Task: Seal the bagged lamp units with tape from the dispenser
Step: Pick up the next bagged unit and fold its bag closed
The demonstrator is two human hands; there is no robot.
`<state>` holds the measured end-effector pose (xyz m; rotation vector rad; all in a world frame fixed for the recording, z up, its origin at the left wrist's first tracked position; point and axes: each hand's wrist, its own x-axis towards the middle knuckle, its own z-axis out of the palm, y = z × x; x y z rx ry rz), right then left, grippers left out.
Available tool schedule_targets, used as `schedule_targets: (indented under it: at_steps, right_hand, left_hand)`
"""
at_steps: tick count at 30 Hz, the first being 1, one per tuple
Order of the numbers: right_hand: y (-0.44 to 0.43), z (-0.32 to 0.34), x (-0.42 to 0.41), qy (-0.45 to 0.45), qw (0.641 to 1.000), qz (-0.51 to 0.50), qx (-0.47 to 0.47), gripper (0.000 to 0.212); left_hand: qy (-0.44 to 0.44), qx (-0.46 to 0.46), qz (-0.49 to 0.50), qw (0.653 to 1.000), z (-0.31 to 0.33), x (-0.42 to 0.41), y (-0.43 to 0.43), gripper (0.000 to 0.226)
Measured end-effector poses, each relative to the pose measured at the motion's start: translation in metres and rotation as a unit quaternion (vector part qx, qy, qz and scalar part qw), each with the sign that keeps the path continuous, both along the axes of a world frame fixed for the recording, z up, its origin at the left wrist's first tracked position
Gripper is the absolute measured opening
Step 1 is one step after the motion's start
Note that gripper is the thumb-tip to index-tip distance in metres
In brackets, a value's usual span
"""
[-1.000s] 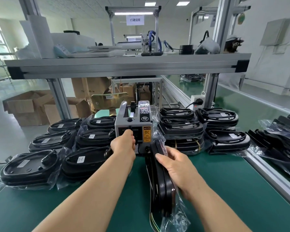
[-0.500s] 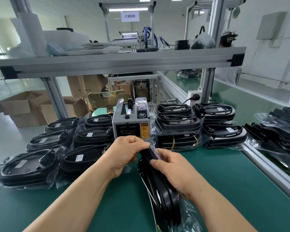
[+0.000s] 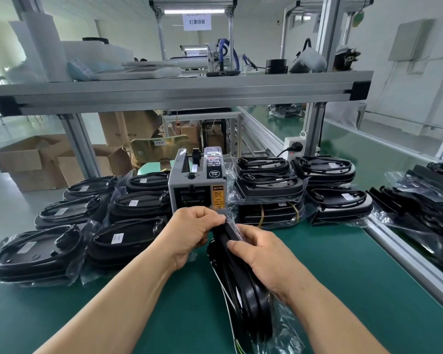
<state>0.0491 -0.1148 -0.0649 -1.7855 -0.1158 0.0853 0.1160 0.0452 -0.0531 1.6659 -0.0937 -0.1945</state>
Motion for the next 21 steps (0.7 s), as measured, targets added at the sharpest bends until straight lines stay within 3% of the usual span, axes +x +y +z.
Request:
schedule_targets:
  at_steps: [18,21]
  right_hand:
    - [-0.0022,-0.0025,0.0012,0.001,1.0,0.006,0.004,0.024]
    - [-0.0031,-0.0031,0.0009,0.001,1.0,0.01,0.007,0.024]
  left_hand:
    - [-0.107,0.05,0.059,0.991,-0.0076,-0.0038,-0.0068,0.018]
    - [-0.088,0.063,0.085,0.99,-0.0093,-0.003,-0.0071,0.016]
